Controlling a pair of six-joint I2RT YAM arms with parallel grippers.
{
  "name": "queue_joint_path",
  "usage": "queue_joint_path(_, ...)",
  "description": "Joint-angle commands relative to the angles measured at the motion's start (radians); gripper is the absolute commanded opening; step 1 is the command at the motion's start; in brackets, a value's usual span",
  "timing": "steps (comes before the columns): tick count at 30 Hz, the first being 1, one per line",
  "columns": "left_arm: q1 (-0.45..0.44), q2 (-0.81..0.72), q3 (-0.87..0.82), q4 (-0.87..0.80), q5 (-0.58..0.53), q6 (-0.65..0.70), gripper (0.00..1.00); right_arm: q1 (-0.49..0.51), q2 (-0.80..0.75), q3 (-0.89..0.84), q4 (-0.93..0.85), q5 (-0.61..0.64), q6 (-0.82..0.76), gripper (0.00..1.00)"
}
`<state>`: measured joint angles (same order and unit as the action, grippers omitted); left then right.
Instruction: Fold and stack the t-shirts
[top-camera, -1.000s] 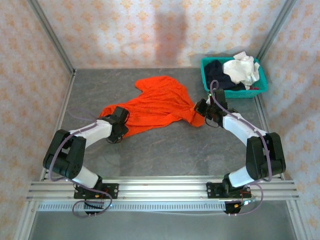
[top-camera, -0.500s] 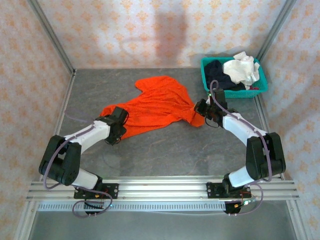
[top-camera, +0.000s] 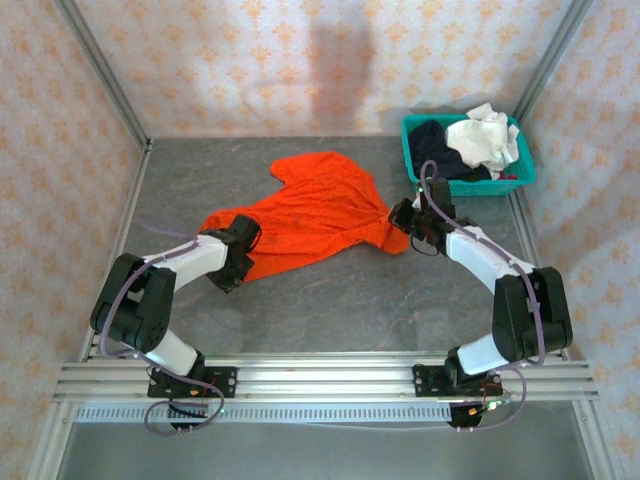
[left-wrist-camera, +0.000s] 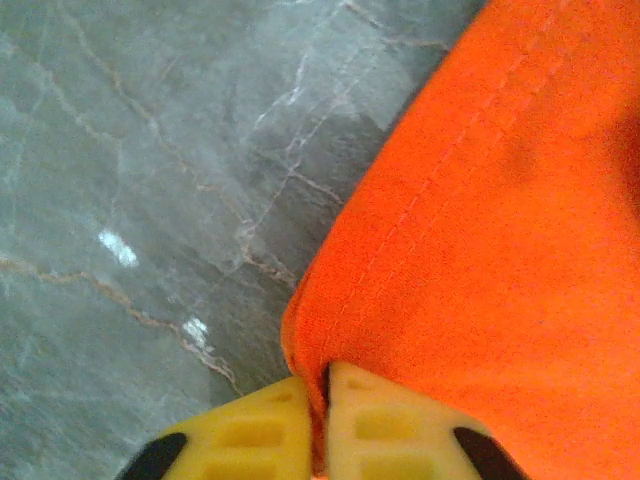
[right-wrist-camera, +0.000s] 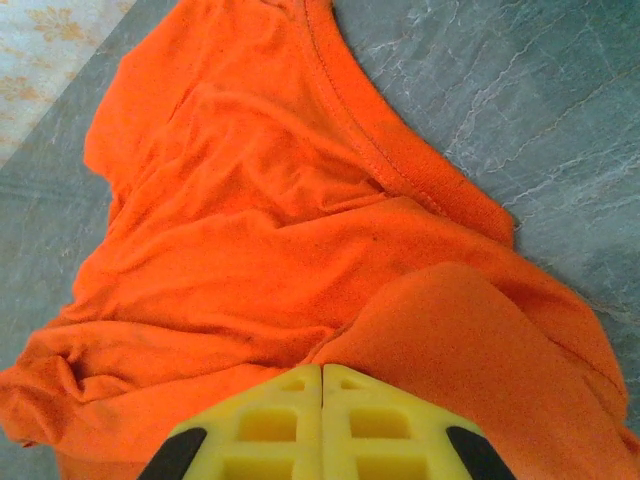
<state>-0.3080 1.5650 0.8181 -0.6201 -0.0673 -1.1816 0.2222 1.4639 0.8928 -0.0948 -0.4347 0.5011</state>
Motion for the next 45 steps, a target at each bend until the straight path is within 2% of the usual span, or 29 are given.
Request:
queue_joint_path(1, -0.005, 0.006, 0.011, 0.036, -0.012, 0.003, 0.0, 0.018, -0.057, -0.03, -0.027, 0.013, -0.028, 0.01)
queue_joint_path(6, -0.005, -0.034, 0.022, -0.029, -0.065, 0.045, 0.0, 0.109, -0.15, -0.145, -0.024, 0.031, -0.021, 0.07)
queue_joint_path(10, 0.01, -0.068, 0.012, -0.06, -0.084, 0.059, 0.0, 0.215, -0.24, -0.186, -0.158, 0.065, 0.028, 0.1)
queue_joint_path(11, 0.017, -0.076, 0.007, -0.065, -0.086, 0.061, 0.0, 0.24, -0.274, -0.201, -0.177, 0.081, 0.044, 0.16)
queue_joint_path(14, 0.044, -0.105, -0.01, -0.073, -0.085, 0.078, 0.0, 0.264, -0.433, -0.233, -0.239, 0.104, 0.062, 0.56)
queue_joint_path(15, 0.053, -0.114, -0.015, -0.078, -0.086, 0.087, 0.0, 0.264, -0.485, -0.232, -0.28, 0.143, 0.047, 0.63)
queue_joint_path(18, 0.075, -0.141, -0.031, -0.081, -0.092, 0.111, 0.0, 0.261, -0.565, -0.207, -0.38, 0.311, -0.033, 0.71)
queue_joint_path(22, 0.094, -0.169, -0.056, -0.073, -0.089, 0.115, 0.0, 0.252, -0.473, -0.135, -0.429, 0.395, -0.099, 0.71)
queue_joint_path(24, 0.096, -0.182, -0.069, -0.065, -0.082, 0.113, 0.0, 0.25, -0.379, -0.091, -0.443, 0.414, -0.093, 0.65)
queue_joint_path(31, 0.099, -0.203, -0.093, -0.048, -0.059, 0.109, 0.0, 0.256, -0.119, -0.009, -0.465, 0.329, -0.062, 0.52)
queue_joint_path(36, 0.1, -0.205, -0.106, -0.017, -0.048, 0.125, 0.0, 0.269, 0.02, 0.025, -0.473, 0.317, -0.071, 0.51)
queue_joint_path(42, 0.1, -0.204, -0.1, -0.032, -0.062, 0.133, 0.0, 0.273, 0.14, 0.085, -0.477, 0.321, -0.075, 0.47)
queue_joint_path(45, 0.1, -0.204, -0.102, -0.035, -0.06, 0.132, 0.0, 0.273, 0.181, 0.098, -0.48, 0.321, -0.07, 0.39)
